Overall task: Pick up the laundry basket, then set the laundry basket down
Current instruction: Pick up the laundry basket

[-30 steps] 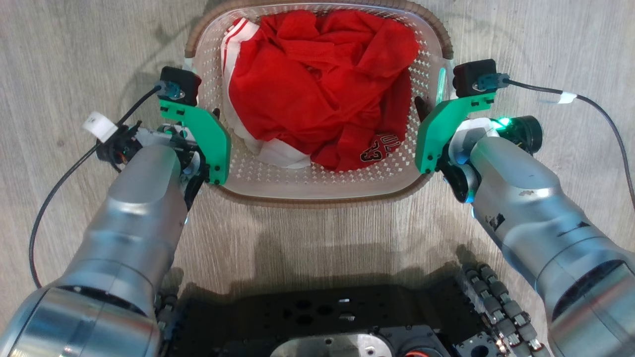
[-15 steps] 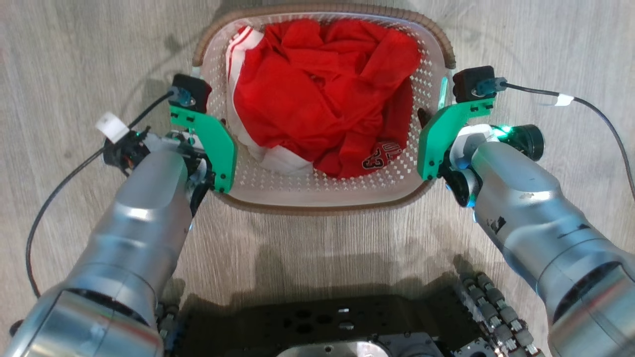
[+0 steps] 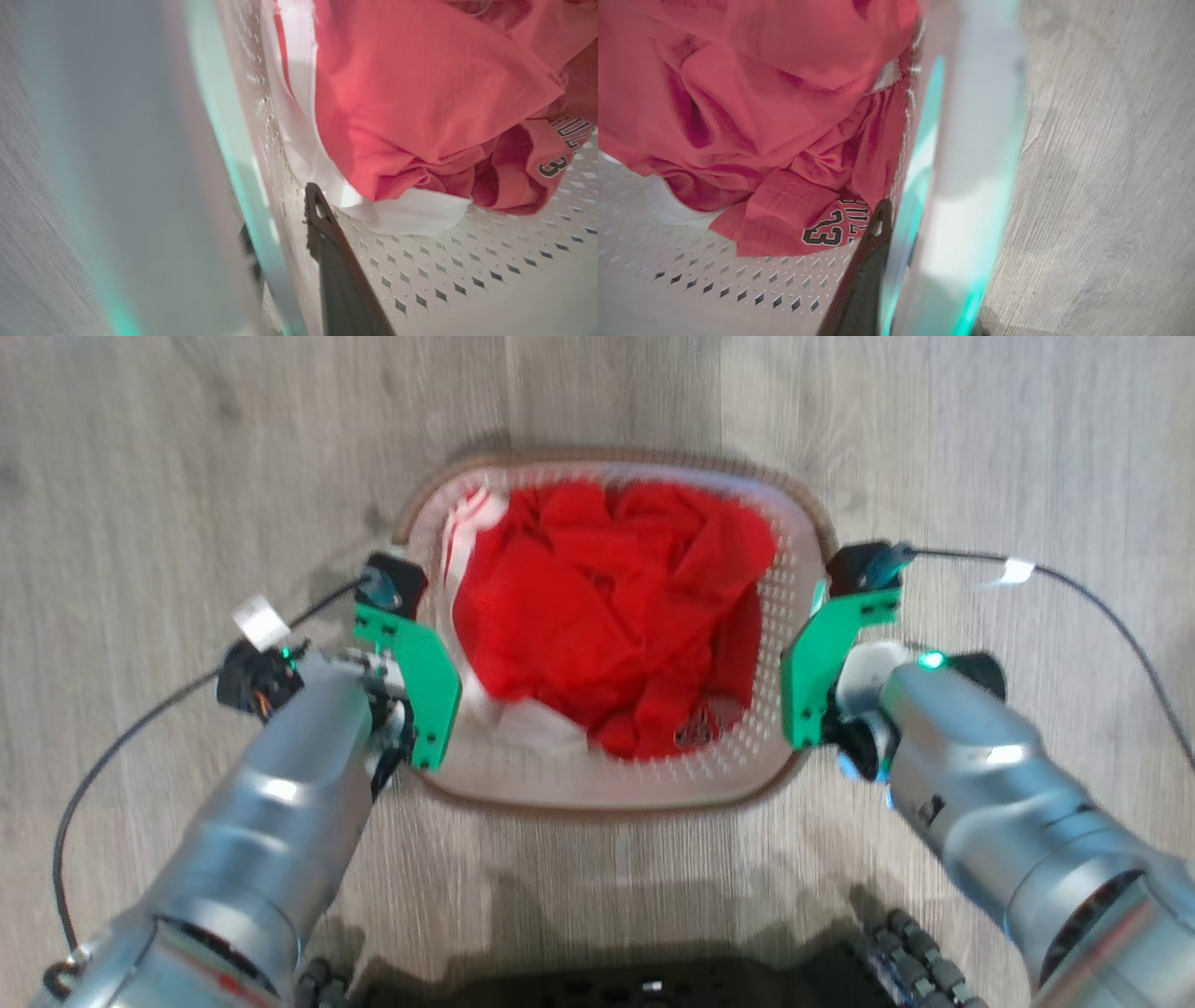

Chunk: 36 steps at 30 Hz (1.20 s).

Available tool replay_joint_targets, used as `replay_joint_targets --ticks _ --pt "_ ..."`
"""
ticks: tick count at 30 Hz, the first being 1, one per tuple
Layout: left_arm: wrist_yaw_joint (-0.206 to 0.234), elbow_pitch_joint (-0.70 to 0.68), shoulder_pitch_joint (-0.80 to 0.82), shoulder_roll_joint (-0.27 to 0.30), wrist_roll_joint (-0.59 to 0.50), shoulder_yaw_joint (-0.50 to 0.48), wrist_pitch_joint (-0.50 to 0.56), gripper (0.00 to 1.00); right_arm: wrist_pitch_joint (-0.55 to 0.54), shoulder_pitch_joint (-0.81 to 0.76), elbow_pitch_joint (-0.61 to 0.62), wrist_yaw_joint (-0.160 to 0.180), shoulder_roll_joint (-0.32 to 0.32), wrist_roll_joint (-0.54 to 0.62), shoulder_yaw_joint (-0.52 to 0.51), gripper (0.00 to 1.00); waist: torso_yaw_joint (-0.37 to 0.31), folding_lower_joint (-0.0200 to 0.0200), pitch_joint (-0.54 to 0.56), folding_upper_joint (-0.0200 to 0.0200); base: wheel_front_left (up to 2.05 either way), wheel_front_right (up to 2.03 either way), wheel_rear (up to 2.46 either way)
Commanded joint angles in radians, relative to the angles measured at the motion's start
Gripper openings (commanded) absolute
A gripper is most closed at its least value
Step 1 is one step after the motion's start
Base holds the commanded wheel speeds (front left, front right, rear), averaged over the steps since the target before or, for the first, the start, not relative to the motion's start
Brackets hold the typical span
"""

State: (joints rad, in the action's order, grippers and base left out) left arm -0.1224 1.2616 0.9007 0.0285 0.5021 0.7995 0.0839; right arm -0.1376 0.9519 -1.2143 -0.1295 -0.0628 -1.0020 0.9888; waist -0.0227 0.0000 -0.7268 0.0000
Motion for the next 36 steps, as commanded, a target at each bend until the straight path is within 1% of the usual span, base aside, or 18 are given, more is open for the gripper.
replay_joint_targets --ticks 1,4,10,14,20,28,36 --pt "-0.008 -0.019 -0.046 0.023 -0.002 0.036 0.021 0.0 -0.017 -0.046 0.017 -0.001 0.013 0.004 0.028 0.0 0.007 0.0 0.063 0.0 0.0 0.0 0.0" --pt "-0.008 -0.035 -0.074 0.027 0.036 0.078 0.058 0.0 -0.062 -0.065 0.019 -0.001 0.012 -0.011 0.046 0.0 0.011 0.0 0.119 0.0 0.0 0.0 0.0" --pt "-0.008 -0.075 -0.131 0.045 0.128 0.16 0.133 0.0 -0.103 -0.111 0.036 -0.001 0.002 -0.039 0.078 0.0 0.018 0.0 0.244 0.0 0.0 0.0 0.0" --pt "-0.008 -0.085 -0.171 0.053 0.189 0.2 0.165 0.0 -0.13 -0.155 0.052 -0.001 -0.002 -0.066 0.096 0.0 0.018 0.0 0.33 0.0 0.0 0.0 0.0" --pt "-0.008 -0.102 -0.24 0.053 0.275 0.256 0.227 0.0 -0.19 -0.209 0.086 -0.001 -0.025 -0.107 0.133 0.0 0.016 0.0 0.455 0.0 0.0 0.0 0.0" --pt "-0.008 -0.137 -0.312 0.059 0.361 0.346 0.274 0.0 -0.267 -0.254 0.122 -0.001 -0.056 -0.165 0.171 0.0 0.019 0.0 0.603 0.0 0.0 0.0 0.0" --pt "-0.008 -0.157 -0.356 0.064 0.431 0.407 0.301 0.0 -0.334 -0.284 0.141 -0.001 -0.074 -0.212 0.199 0.0 0.02 0.0 0.703 0.0 0.0 0.0 0.0"
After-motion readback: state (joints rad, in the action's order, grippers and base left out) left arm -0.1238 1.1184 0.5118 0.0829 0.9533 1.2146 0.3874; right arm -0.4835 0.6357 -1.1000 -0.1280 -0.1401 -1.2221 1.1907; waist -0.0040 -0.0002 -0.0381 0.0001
